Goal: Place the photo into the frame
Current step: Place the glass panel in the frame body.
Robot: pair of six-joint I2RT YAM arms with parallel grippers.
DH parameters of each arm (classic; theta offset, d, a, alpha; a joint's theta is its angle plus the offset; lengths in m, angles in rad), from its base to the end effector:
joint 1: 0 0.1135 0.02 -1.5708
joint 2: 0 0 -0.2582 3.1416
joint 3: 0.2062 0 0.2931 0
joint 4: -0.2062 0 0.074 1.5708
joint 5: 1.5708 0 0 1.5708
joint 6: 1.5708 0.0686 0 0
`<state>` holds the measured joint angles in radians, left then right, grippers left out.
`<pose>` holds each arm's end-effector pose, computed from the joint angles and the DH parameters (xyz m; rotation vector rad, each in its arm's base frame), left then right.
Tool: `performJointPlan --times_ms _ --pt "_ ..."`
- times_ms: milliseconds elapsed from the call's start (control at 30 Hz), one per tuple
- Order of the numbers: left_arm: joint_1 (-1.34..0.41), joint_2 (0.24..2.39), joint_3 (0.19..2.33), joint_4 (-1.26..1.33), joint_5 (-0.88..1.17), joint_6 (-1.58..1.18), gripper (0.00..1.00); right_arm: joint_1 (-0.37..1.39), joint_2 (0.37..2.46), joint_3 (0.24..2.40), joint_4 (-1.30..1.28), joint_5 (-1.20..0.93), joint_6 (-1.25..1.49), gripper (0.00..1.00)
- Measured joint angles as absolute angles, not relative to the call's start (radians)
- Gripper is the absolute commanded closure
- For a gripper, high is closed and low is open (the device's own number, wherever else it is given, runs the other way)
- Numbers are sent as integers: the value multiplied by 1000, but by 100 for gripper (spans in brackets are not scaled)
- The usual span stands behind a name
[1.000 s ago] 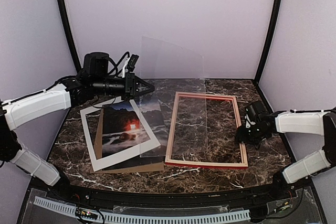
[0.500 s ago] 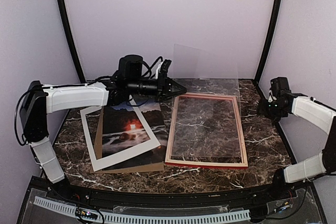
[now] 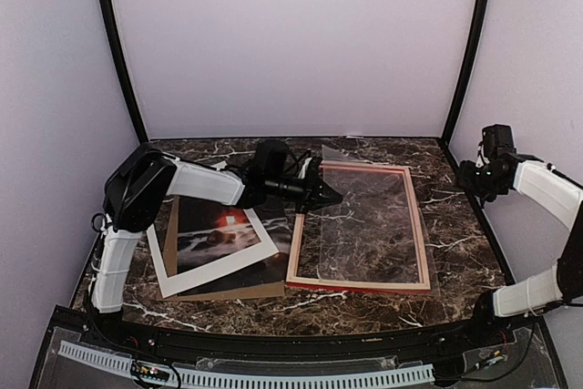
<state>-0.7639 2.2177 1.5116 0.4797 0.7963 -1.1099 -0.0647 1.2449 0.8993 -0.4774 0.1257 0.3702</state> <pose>0.3645 -0.4171 0.1517 0.3369 2.2289 -1.9033 0.3230 -0.0295 0.2132 0.5720 2.3157 -0.0060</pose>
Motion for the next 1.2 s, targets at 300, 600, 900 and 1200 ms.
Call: performJointPlan --times_ms 300,600,900,1200 --pt "-685 2339 1566 326 834 -1035 100 -65 1262 833 -451 35 371 34" --pt "-666 2345 1670 168 830 -916 100 -48 1343 787 -404 -69 367 34" --pt "-666 2386 1718 110 835 -854 100 -14 1389 787 -366 -109 354 33" --pt "-666 2403 1737 86 852 -830 100 1 1402 787 -362 -108 348 33"
